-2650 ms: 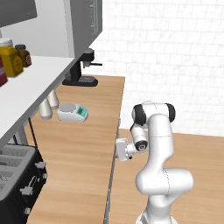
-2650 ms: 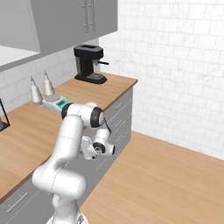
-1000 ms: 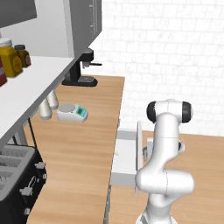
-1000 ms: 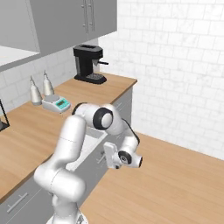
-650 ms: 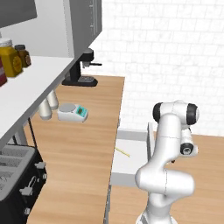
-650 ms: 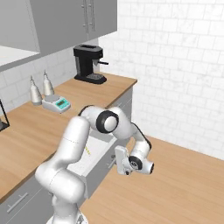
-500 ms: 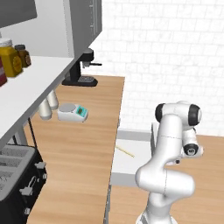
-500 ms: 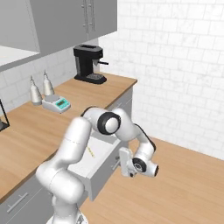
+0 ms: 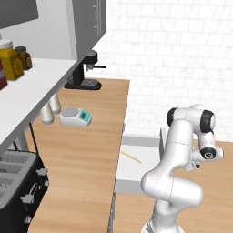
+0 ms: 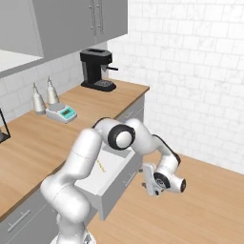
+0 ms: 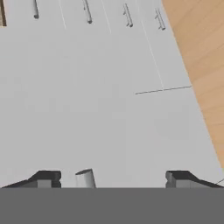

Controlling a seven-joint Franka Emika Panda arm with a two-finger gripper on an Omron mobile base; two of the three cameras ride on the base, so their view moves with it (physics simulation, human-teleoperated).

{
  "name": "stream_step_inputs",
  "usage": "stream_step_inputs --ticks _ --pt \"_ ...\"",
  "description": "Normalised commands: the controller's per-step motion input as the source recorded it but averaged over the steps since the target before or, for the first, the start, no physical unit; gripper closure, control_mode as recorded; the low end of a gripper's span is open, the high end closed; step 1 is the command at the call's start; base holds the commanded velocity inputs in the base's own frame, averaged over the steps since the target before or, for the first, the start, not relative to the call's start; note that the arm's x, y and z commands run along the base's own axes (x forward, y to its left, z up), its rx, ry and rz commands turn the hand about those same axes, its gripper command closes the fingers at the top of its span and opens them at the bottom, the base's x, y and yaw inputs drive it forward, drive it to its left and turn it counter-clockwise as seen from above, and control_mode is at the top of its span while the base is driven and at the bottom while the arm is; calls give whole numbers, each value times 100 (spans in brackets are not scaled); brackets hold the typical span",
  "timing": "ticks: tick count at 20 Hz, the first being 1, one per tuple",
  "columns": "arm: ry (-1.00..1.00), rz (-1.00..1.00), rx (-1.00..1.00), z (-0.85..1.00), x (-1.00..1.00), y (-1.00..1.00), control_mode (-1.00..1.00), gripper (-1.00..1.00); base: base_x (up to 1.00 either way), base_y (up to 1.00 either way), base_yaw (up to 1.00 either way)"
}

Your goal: Take a straw from the drawer in front and place it inside the glass cup on the dining counter.

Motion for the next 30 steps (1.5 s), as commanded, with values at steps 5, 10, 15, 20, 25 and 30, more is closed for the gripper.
stream_step_inputs --ticks 5,10,15,20,25,30 --pt "-9 -2 -19 92 -27 -14 -100 -100 0 0 0" --pt "-14 1 -23 100 -22 26 -100 -100 0 0 0" --pt "3 1 -26 100 -1 77 -100 -100 0 0 0" --pt "28 7 -23 76 13 100 -100 -100 0 0 0" --pt "38 10 -16 7 24 91 -100 -100 0 0 0" --pt "22 7 -15 -36 27 52 -100 -100 0 0 0"
